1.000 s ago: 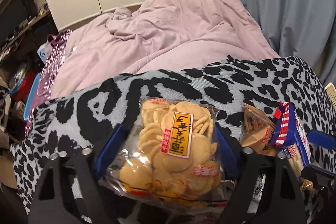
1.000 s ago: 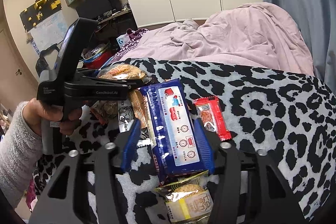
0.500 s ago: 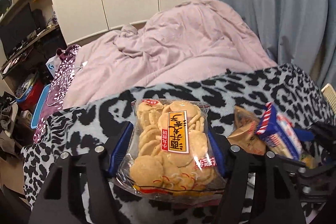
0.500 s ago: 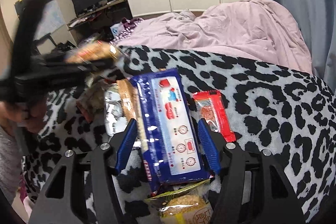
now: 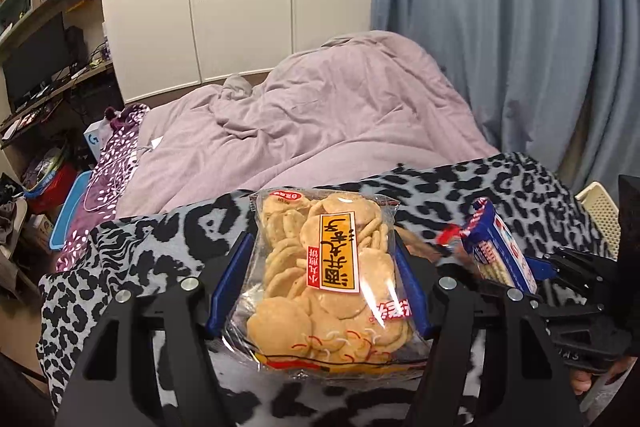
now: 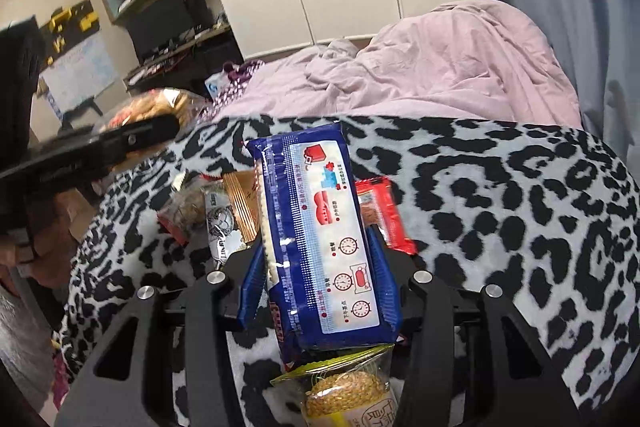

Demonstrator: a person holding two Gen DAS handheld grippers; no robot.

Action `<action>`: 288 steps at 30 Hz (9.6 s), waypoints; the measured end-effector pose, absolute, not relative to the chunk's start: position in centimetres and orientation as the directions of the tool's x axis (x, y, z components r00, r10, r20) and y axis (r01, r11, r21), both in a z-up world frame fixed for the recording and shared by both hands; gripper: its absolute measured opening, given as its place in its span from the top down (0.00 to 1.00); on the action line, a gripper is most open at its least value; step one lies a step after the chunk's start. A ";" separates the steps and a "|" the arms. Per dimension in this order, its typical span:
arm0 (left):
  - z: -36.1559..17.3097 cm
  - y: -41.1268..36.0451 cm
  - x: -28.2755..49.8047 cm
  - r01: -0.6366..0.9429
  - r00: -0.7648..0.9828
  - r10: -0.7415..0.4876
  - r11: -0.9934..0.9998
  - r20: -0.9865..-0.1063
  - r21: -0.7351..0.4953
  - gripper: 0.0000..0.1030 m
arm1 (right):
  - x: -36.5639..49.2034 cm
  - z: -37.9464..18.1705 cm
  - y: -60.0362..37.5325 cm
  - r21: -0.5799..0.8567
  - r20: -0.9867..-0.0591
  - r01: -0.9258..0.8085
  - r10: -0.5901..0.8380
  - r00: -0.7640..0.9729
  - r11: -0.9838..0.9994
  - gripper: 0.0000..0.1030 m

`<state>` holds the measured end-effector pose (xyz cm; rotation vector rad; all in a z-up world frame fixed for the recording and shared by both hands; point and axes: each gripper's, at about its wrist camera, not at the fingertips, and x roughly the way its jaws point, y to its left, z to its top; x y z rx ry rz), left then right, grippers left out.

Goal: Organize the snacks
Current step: 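Carry the blue biscuit pack into the cream basket and open the right tool, then lower the rice cracker bag into the basket and open the left tool, then move both tools back over the small snacks on the blanket, then grasp the yellow-edged pastry packet with the right tool while the left tool grasps the red-edged bun packet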

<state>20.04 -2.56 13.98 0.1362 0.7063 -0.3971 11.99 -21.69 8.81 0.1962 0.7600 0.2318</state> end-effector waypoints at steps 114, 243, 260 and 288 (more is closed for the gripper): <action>8.9 -46.4 5.4 0.849 0.389 -0.574 0.526 -0.720 0.040 0.13 | -17.1 4.7 -51.1 0.211 -0.571 0.651 -0.449 0.688 0.729 0.08; 6.4 -0.8 20.3 0.261 0.584 -0.224 0.962 -0.780 -0.081 0.36 | 7.7 6.2 -22.3 0.112 -0.728 -0.007 0.087 0.680 0.994 0.52; 7.6 -0.7 17.6 0.238 0.663 -0.179 0.971 -0.727 -0.022 0.50 | 7.2 6.7 -22.2 0.152 -0.709 -0.022 0.125 0.694 0.988 0.62; 6.3 -0.3 12.9 0.226 0.629 -0.159 0.974 -0.761 -0.016 0.47 | 4.5 6.4 -23.2 0.187 -0.700 -0.023 0.150 0.699 0.982 0.52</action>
